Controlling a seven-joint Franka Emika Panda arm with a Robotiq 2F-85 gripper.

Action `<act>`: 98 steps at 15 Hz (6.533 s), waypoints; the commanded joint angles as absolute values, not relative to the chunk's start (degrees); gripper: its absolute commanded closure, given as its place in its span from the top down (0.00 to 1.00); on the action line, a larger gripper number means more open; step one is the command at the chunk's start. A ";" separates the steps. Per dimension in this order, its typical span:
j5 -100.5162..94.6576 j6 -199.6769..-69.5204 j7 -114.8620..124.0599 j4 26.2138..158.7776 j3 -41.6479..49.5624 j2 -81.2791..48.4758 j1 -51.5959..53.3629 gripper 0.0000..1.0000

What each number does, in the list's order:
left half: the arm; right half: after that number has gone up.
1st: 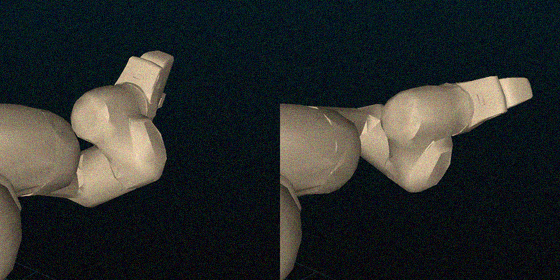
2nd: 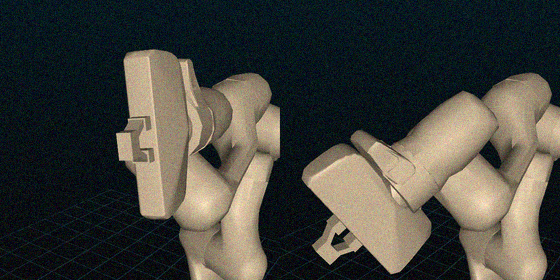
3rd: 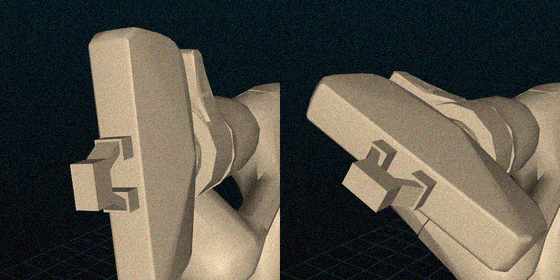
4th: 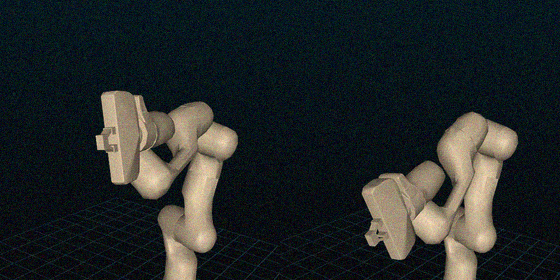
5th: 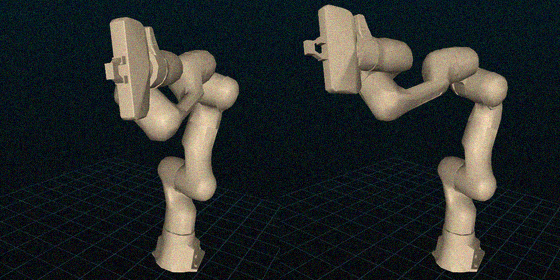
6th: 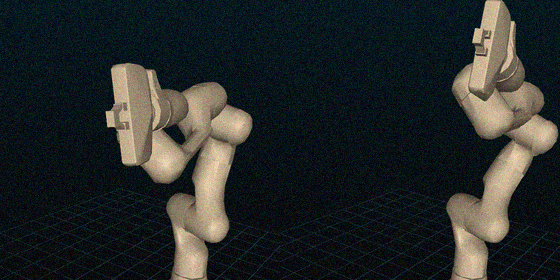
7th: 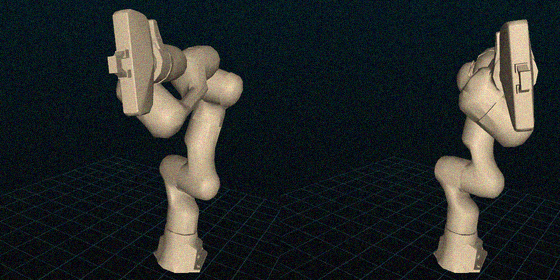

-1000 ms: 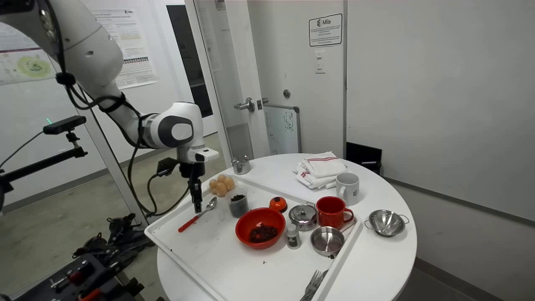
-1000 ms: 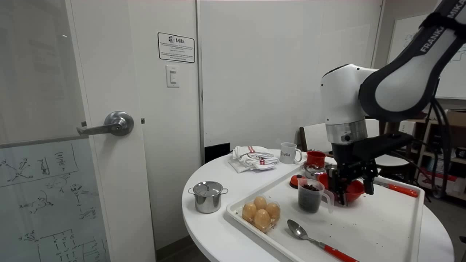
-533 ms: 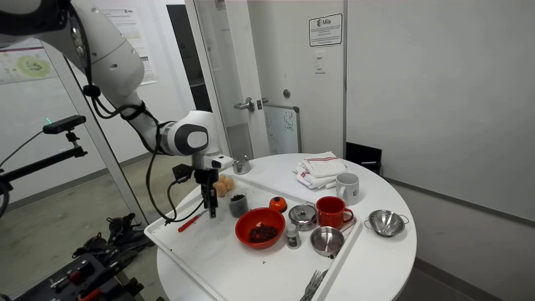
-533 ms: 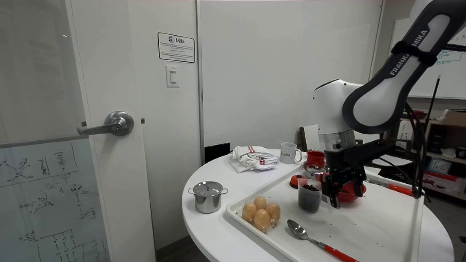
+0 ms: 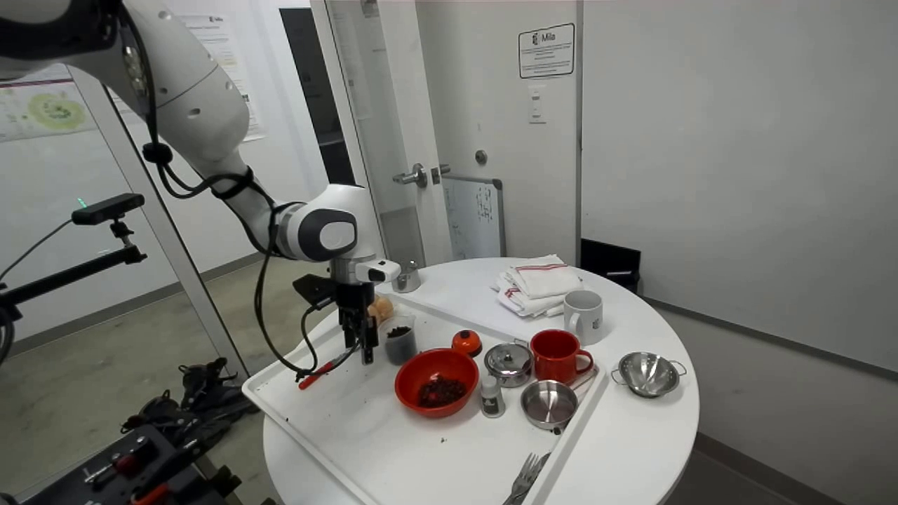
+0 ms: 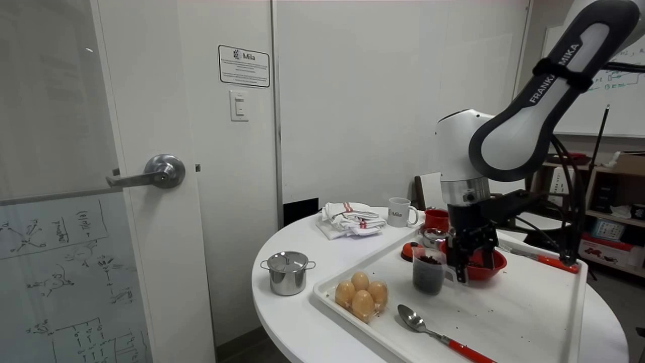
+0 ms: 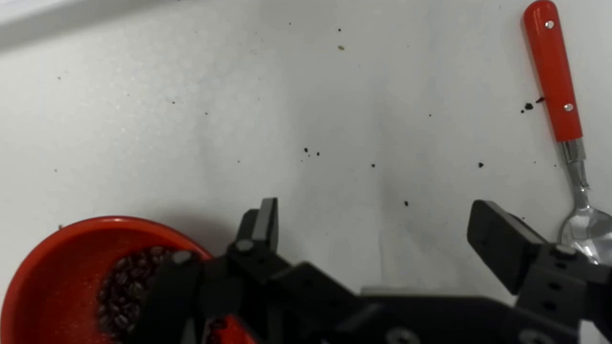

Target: Pour the contents in the jug into the red bowl

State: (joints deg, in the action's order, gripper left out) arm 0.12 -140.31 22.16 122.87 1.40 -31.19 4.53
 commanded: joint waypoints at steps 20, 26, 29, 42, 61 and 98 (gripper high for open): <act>0.95 -152.19 22.66 124.50 4.39 -32.10 7.30 0.45; 1.06 -152.94 21.13 124.72 4.05 -31.93 6.85 0.07; 1.37 -152.60 20.76 124.72 3.73 -31.62 6.79 0.11; -5.58 -125.21 47.73 112.94 8.76 -26.29 13.88 0.11; 16.08 -116.02 51.72 112.34 3.63 -25.40 -0.47 0.10; 49.51 -78.04 27.85 100.05 9.29 -34.11 -17.20 0.10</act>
